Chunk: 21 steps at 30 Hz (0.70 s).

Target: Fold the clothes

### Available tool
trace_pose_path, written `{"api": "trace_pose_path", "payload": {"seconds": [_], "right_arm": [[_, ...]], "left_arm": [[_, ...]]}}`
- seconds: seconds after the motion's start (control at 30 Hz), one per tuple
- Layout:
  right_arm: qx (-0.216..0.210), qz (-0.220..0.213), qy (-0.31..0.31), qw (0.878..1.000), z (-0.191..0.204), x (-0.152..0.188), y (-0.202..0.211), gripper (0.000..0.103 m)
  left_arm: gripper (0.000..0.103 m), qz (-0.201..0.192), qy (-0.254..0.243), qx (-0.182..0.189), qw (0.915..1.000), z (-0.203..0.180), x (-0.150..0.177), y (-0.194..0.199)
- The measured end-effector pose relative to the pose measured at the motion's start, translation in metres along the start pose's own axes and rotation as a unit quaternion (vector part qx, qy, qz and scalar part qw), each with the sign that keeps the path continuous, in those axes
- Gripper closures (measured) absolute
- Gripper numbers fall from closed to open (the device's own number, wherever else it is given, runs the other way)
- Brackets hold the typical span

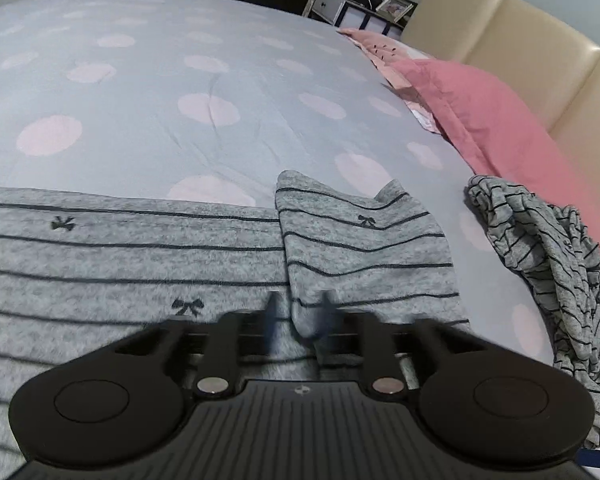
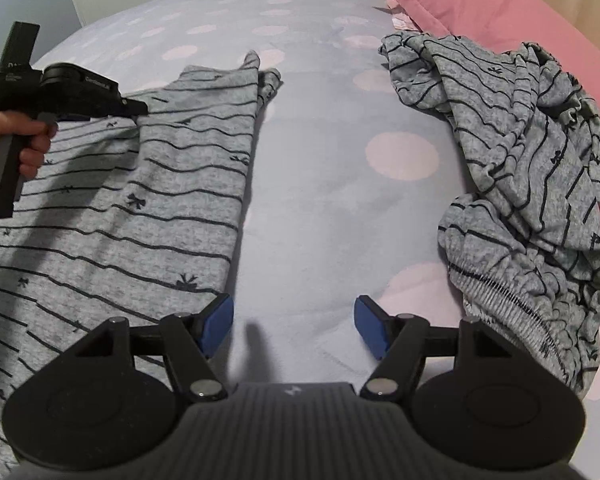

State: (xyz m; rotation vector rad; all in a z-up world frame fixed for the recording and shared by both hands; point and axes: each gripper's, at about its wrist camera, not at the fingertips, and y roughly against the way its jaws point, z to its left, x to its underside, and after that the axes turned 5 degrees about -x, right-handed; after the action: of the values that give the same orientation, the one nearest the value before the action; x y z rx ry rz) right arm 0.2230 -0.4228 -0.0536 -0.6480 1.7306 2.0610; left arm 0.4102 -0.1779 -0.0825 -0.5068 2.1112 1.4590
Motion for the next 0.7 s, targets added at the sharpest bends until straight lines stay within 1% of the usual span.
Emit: {"api": "trace_pose_path", "payload": {"seconds": [0.03,0.07,0.1,0.13,0.27,0.37,0.5,0.53,0.57,0.6,0.63,0.7], "right_arm": [[-0.004,-0.003,-0.004,1.000,0.000,0.000,0.003,0.036],[-0.012,-0.005,-0.011,1.000,-0.001,0.001,0.006,0.039],[-0.022,-0.005,-0.018,1.000,-0.002,0.002,0.008,0.047],[-0.035,-0.005,-0.029,0.999,-0.003,0.004,0.010,0.051],[-0.073,-0.001,-0.068,0.995,-0.004,0.014,0.011,0.051],[-0.092,0.011,-0.093,0.991,-0.002,0.022,0.008,0.051],[-0.112,0.029,-0.096,0.989,0.009,0.031,0.005,0.051],[-0.117,0.033,-0.095,0.988,0.013,0.034,0.003,0.051],[-0.122,0.037,-0.093,0.987,0.016,0.036,0.002,0.051],[-0.121,0.039,-0.088,0.988,0.020,0.039,0.001,0.056],[-0.116,0.039,-0.079,0.989,0.023,0.040,0.002,0.067],[-0.111,0.038,-0.069,0.991,0.028,0.041,0.004,0.071]], "left_arm": [[0.061,-0.004,0.003,0.001,1.0000,0.000,0.003,0.006],[0.061,-0.004,0.006,0.005,1.0000,0.000,0.009,0.014],[0.061,0.003,0.006,0.010,0.9999,0.000,0.017,0.022],[0.061,0.010,0.007,0.015,0.9998,0.001,0.025,0.031],[0.061,0.047,0.000,0.021,0.9987,0.000,0.068,0.075],[0.061,0.062,0.007,0.034,0.9975,-0.002,0.107,0.116],[0.059,0.110,0.020,0.063,0.9918,-0.008,0.160,0.159],[0.059,0.121,0.019,0.064,0.9904,-0.010,0.174,0.167],[0.059,0.128,0.016,0.053,0.9902,-0.011,0.185,0.175],[0.059,0.136,0.013,0.045,0.9896,-0.012,0.197,0.181],[0.059,0.144,0.010,0.039,0.9887,-0.013,0.208,0.187],[0.059,0.158,0.020,0.050,0.9860,-0.013,0.226,0.197]]}}
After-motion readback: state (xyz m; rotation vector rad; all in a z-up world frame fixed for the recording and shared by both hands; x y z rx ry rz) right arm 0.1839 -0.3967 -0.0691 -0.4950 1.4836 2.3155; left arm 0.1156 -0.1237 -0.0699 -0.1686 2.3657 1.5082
